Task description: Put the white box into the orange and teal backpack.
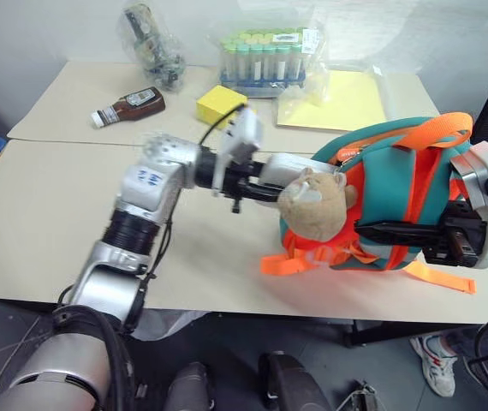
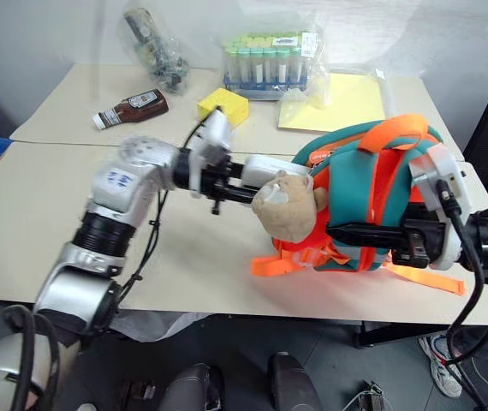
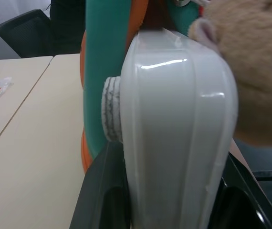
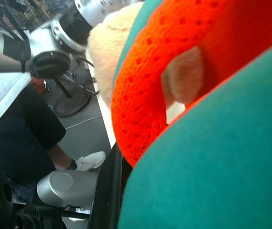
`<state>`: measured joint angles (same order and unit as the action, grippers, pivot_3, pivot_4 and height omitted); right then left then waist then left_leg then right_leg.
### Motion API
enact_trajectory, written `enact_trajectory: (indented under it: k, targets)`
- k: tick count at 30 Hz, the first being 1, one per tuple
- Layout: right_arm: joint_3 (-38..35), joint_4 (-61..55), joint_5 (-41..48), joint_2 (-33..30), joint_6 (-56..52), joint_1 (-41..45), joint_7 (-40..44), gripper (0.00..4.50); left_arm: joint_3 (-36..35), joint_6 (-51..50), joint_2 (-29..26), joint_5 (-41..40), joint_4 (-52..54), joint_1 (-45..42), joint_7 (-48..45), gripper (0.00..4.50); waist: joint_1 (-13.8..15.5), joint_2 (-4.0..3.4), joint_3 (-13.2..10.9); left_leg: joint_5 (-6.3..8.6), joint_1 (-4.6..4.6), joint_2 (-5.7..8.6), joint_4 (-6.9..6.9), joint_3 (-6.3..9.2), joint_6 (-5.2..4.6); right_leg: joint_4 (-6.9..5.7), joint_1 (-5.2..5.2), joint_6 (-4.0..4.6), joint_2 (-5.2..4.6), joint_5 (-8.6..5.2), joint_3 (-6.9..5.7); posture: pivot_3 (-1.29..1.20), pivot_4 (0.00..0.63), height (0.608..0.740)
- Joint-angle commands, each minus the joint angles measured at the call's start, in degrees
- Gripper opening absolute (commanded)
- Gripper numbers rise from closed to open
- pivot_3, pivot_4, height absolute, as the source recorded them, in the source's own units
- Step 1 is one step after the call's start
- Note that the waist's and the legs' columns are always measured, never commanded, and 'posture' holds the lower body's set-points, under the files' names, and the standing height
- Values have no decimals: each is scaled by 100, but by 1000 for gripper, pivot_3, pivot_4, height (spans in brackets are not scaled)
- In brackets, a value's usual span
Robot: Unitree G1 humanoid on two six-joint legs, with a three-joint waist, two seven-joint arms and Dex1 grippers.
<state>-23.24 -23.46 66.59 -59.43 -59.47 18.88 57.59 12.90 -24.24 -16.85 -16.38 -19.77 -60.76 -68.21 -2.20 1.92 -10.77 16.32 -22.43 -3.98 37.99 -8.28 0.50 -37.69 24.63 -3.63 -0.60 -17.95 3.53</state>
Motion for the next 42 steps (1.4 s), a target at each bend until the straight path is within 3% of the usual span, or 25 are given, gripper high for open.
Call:
enact_trajectory:
  k: [1,3,6,13,20,25,34,37,40,42]
  targets:
    - [-53,-206,139,80,152,105,-124,45,304,266,489,379,-181,-339,429,1246,16,0,0,0,0,1,1,0,0,0,0,0,1,0,0,0,150,740]
    - [-23,-262,156,133,170,100,-213,45,407,302,709,559,-359,-398,601,1246,14,0,0,0,1,4,0,1,-1,-1,0,0,2,0,3,0,150,740]
    - [-37,-351,200,205,185,33,-344,0,396,325,738,635,-454,-415,592,2217,-6,0,0,0,3,2,-1,1,-1,-1,0,0,3,0,5,0,150,740]
    - [-222,-620,312,386,253,-397,-638,0,-402,-217,-514,-136,239,-146,-300,4308,-136,-1,0,-5,6,-10,-6,-1,7,-14,3,2,9,-1,4,0,150,740]
    - [-233,-708,333,461,420,-659,-772,0,-1116,-1449,-1783,-1397,915,31,-1479,4308,-102,-1,0,-12,10,-13,1,2,17,-23,-1,5,6,-2,-8,0,150,740]
    - [-128,-686,312,478,506,-644,-789,0,-1224,-2042,-1555,-1803,1517,-37,-954,4308,-42,-1,0,-10,6,3,8,11,3,-17,-9,-2,-4,-1,-8,0,150,740]
    - [-69,-685,485,497,549,-530,-879,0,-147,-1260,-930,-814,2046,407,-18,4308,-72,-1,0,-12,12,3,6,9,5,-23,-10,-6,1,-3,2,0,150,740]
    - [-86,-746,509,540,575,-609,-945,0,-147,-1343,-751,-954,2080,464,39,4308,-88,-1,0,-12,11,3,3,8,5,-22,-9,-6,2,-3,4,0,150,740]
    - [-107,-781,462,572,606,-716,-972,0,-220,-1333,-645,-967,1922,436,146,3718,-79,-1,0,-12,10,3,3,11,5,-20,-9,-6,1,-3,3,0,150,740]
    - [-119,-790,458,581,623,-741,-997,0,-243,-1294,-612,-918,1799,398,213,3094,-77,-1,0,-12,10,5,3,10,3,-20,-10,-6,-2,-3,3,0,150,740]
